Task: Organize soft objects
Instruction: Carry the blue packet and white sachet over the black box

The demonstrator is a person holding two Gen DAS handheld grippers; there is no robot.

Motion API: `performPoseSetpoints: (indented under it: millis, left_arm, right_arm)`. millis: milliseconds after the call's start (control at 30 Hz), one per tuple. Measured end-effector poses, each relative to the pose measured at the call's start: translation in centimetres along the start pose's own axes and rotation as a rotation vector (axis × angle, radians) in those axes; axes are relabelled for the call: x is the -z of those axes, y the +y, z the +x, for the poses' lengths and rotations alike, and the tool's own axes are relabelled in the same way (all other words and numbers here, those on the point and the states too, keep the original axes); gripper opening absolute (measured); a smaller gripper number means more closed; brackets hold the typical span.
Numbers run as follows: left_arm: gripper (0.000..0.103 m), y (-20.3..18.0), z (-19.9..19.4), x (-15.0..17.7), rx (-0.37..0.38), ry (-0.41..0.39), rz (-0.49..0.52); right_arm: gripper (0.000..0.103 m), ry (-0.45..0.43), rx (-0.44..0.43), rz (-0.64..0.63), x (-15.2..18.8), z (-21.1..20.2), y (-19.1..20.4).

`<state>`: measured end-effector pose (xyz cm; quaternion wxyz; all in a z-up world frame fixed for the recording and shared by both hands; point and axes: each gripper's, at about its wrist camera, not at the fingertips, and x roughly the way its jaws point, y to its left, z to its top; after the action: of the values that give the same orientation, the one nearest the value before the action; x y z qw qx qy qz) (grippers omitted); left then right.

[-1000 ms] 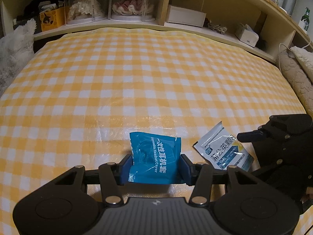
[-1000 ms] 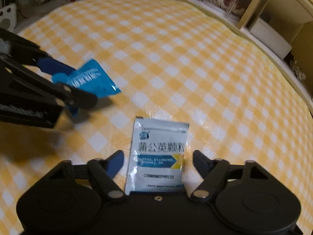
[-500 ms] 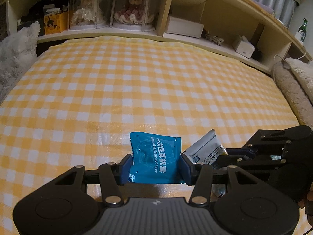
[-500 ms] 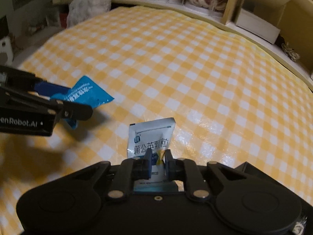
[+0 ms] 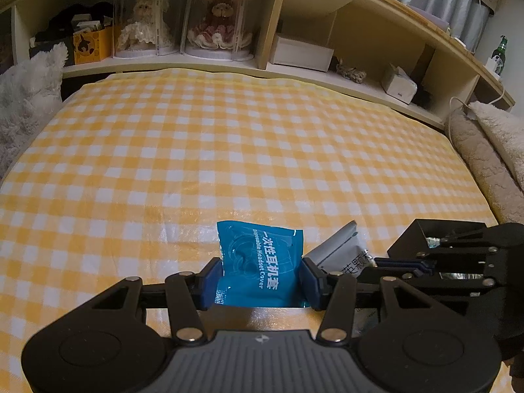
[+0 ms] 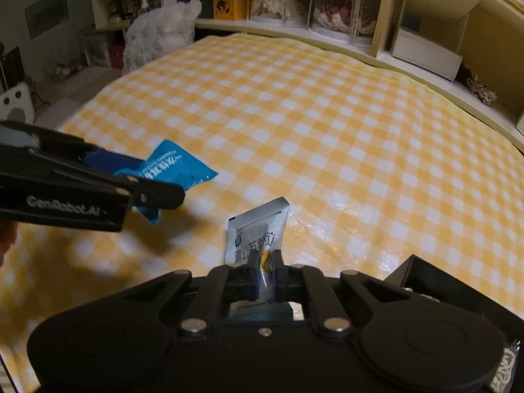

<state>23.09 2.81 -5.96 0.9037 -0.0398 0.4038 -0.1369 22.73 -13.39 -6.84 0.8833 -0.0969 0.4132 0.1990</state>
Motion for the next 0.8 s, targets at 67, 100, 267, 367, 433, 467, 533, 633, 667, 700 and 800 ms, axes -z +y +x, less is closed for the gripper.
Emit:
performPoseSetpoints:
  millis: [67, 100, 267, 367, 433, 467, 533, 633, 667, 700, 800]
  left_arm:
    - [0.052, 0.0, -0.4, 0.0, 0.001, -0.007, -0.002]
    - [0.052, 0.0, -0.6, 0.0, 0.0, -0.012, -0.001]
    - [0.052, -0.7, -1.8, -0.1, 0.011, -0.031, 0.011]
    - [0.052, -1.6, -2.6, -0.1, 0.029, -0.046, 0.033]
    - [0.052, -2.3, -3.3, -0.1, 0.045, -0.06, 0.049]
    - [0.052, -2.7, -3.6, -0.1, 0.053, -0.066, 0.055]
    - [0.052, -3.4, -4.4, 0.0, 0.069, -0.08, 0.067]
    - [0.052, -4.4, -5.4, 0.2, 0.089, -0.1, 0.084]
    - [0.052, -4.7, -5.6, 0.2, 0.095, -0.104, 0.089]
    - [0.052, -5.0, -5.9, 0.2, 0.101, -0.109, 0.093]
    - [0.052, -5.8, -6.8, 0.3, 0.121, -0.127, 0.105]
  right_arm:
    - [0.007, -0.018, -0.009, 0.018, 0.1, -0.8, 0.0]
    - [0.007, -0.027, -0.01, 0.022, 0.1, -1.2, 0.0]
    - [0.006, -0.069, -0.021, 0.04, 0.3, -3.2, -0.4]
    - [0.006, -0.097, -0.015, 0.056, 0.5, -4.7, -0.8]
    - [0.006, -0.116, -0.007, 0.062, 0.8, -5.8, -1.0]
    - [0.006, -0.125, -0.002, 0.065, 1.0, -6.4, -1.1]
    - [0.006, -0.144, 0.004, 0.074, 1.4, -7.6, -1.5]
    - [0.006, -0.173, 0.017, 0.098, 2.1, -9.3, -2.3]
    - [0.006, -0.182, 0.021, 0.105, 2.2, -9.7, -2.5]
    - [0.006, -0.19, 0.026, 0.112, 2.5, -10.2, -2.8]
    - [0.006, -0.209, 0.035, 0.132, 3.3, -11.6, -3.8]
